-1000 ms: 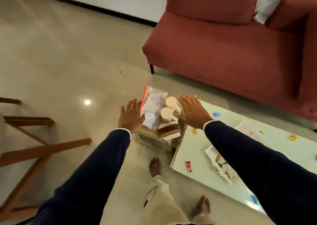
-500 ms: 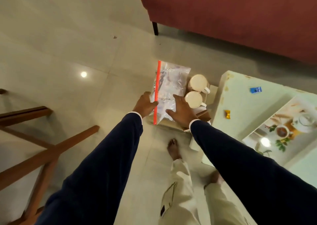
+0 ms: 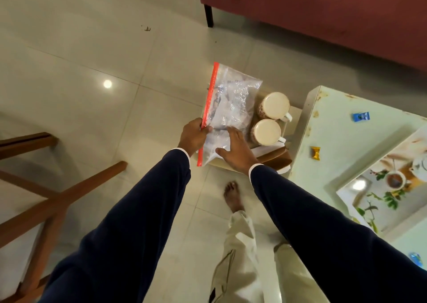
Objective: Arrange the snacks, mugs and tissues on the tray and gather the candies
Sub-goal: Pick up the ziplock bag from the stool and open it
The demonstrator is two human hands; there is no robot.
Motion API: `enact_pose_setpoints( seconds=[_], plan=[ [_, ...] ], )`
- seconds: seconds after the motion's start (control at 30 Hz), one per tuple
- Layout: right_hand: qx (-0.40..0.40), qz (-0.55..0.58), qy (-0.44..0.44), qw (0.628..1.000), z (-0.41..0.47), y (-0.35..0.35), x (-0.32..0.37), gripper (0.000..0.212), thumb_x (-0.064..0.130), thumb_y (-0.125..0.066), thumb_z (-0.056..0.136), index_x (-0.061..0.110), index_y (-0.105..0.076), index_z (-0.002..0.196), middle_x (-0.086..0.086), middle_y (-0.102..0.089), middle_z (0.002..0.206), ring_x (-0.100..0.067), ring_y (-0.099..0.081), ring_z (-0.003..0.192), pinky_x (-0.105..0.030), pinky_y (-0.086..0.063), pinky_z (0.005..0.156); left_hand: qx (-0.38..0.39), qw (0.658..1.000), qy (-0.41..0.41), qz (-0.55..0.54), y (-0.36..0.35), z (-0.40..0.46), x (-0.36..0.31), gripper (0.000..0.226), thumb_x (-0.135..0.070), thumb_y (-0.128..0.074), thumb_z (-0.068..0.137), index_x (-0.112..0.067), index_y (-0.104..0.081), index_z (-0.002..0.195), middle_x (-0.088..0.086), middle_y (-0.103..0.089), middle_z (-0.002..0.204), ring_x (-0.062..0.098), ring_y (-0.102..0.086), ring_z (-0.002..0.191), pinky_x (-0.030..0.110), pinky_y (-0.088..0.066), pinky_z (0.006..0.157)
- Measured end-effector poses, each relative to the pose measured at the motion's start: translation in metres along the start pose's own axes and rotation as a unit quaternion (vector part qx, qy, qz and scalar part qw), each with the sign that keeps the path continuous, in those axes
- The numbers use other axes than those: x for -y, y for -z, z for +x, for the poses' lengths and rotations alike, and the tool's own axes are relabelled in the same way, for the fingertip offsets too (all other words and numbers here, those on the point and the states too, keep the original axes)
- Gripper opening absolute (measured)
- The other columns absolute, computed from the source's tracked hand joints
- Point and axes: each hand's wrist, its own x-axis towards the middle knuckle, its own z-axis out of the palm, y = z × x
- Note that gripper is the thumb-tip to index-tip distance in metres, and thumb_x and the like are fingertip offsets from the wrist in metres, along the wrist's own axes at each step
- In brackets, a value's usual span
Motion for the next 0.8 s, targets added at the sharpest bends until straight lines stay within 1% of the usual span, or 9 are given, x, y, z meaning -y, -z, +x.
enact_pose_setpoints(
  seconds=[0.1,0.17,0.3,0.4,0.5,0.6,0.7,0.77,0.8],
  plan=[
    [0.007,0.019,-0.001,1.000,-0.002,0.003,0.010,0.079,0.025,-0.065,0.094,0.010,-0.019,0.156,-0.012,-0.022,0.161,-0.029,-0.026,0.148,-0.046,-0.027,0.121,-0.033,0.999,-0.028,0.013,0.012,-0.010,-0.002,0.015,-0.021,-0.060,0.100,-0.008,-0.060,0.092,0.002,-0.063,0.084,0.014,-0.055,0.073,0.022,-0.042,0.063],
    [0.010,0.028,-0.001,1.000,-0.004,0.004,0.021,0.080,0.024,-0.065,0.093,0.011,-0.019,0.157,-0.011,-0.023,0.160,-0.028,-0.030,0.147,-0.044,-0.030,0.120,-0.052,0.997,-0.046,0.020,0.022,-0.022,-0.005,0.016,-0.018,-0.058,0.101,-0.006,-0.057,0.090,0.004,-0.062,0.081,0.012,-0.053,0.070,0.022,-0.041,0.062],
    [0.021,0.076,0.000,0.997,-0.013,0.017,0.047,0.081,0.024,-0.066,0.093,0.017,-0.019,0.158,-0.009,-0.020,0.160,-0.027,-0.035,0.144,-0.041,-0.032,0.118,-0.092,0.992,-0.084,0.030,0.050,-0.052,-0.018,0.019,-0.011,-0.050,0.101,-0.009,-0.049,0.082,0.006,-0.058,0.076,0.014,-0.049,0.065,0.031,-0.045,0.063],
    [0.020,0.121,-0.002,0.992,-0.021,0.037,0.071,0.080,0.025,-0.067,0.094,0.017,-0.021,0.158,-0.008,-0.022,0.162,-0.028,-0.035,0.145,-0.043,-0.034,0.118,-0.103,0.988,-0.108,0.049,0.074,-0.078,-0.038,0.017,-0.011,-0.048,0.100,-0.010,-0.048,0.083,0.006,-0.059,0.078,0.017,-0.050,0.065,0.035,-0.047,0.063],
    [0.028,0.179,-0.003,0.983,-0.038,0.071,0.097,0.079,0.036,-0.068,0.094,0.021,-0.024,0.158,-0.008,-0.031,0.159,-0.028,-0.039,0.143,-0.049,-0.038,0.115,-0.114,0.978,-0.150,0.087,0.090,-0.105,-0.067,0.019,-0.013,-0.053,0.098,-0.015,-0.046,0.081,0.000,-0.056,0.074,0.018,-0.052,0.065,0.035,-0.043,0.061],
    [0.045,0.200,0.012,0.979,-0.068,0.115,0.119,0.073,0.051,-0.063,0.093,0.029,-0.029,0.154,-0.007,-0.040,0.154,-0.028,-0.045,0.138,-0.049,-0.041,0.113,-0.129,0.967,-0.196,0.103,0.099,-0.135,-0.112,0.021,-0.017,-0.061,0.096,-0.021,-0.048,0.080,-0.006,-0.054,0.074,0.019,-0.052,0.066,0.031,-0.040,0.062],
    [0.036,0.144,0.047,0.988,-0.104,0.163,0.132,0.069,0.057,-0.059,0.093,0.029,-0.034,0.151,-0.008,-0.045,0.151,-0.027,-0.049,0.133,-0.043,-0.044,0.107,-0.142,0.945,-0.255,0.148,0.099,-0.167,-0.164,0.022,-0.018,-0.065,0.095,-0.025,-0.048,0.083,-0.008,-0.055,0.080,0.021,-0.053,0.072,0.031,-0.039,0.065],
    [-0.014,0.039,0.092,0.995,-0.136,0.197,0.130,0.069,0.053,-0.059,0.094,0.022,-0.034,0.151,-0.009,-0.045,0.151,-0.026,-0.051,0.131,-0.035,-0.043,0.101,-0.148,0.924,-0.300,0.184,0.095,-0.195,-0.203,0.021,-0.016,-0.063,0.096,-0.024,-0.048,0.082,-0.010,-0.053,0.081,0.022,-0.054,0.073,0.031,-0.040,0.064],
    [-0.061,-0.015,0.114,0.991,-0.155,0.216,0.128,0.071,0.049,-0.061,0.094,0.019,-0.033,0.152,-0.009,-0.043,0.152,-0.026,-0.051,0.131,-0.034,-0.044,0.100,-0.149,0.913,-0.323,0.201,0.093,-0.210,-0.223,0.021,-0.017,-0.061,0.096,-0.024,-0.048,0.081,-0.010,-0.051,0.080,0.022,-0.054,0.073,0.032,-0.040,0.062]
  ],
)
